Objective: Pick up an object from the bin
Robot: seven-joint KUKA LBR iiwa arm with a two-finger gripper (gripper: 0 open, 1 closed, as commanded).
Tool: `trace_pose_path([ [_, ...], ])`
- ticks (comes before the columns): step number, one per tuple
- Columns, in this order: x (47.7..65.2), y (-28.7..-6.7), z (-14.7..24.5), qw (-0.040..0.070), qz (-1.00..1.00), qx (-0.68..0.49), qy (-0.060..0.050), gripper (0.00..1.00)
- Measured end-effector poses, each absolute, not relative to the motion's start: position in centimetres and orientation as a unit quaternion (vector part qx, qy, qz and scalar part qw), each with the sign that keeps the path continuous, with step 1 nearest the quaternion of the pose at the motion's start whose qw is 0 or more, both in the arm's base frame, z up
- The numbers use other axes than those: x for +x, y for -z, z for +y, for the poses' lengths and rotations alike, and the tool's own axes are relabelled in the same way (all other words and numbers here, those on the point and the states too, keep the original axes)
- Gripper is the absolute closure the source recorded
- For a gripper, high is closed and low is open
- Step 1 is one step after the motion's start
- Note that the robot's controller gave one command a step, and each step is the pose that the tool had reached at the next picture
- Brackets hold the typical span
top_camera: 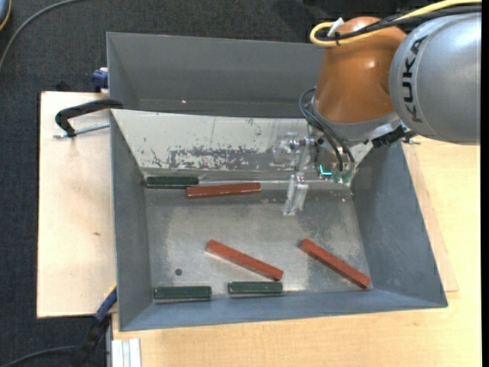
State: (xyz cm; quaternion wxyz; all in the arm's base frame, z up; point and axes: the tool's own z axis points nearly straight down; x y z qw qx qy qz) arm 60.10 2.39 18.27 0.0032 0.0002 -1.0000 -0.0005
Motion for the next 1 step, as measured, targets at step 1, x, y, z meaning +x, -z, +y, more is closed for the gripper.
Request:
trace_pose_path([
  [1, 58.90, -8.91, 4.35, 0.004, -0.999, -0.035, 0.001, 0.00],
])
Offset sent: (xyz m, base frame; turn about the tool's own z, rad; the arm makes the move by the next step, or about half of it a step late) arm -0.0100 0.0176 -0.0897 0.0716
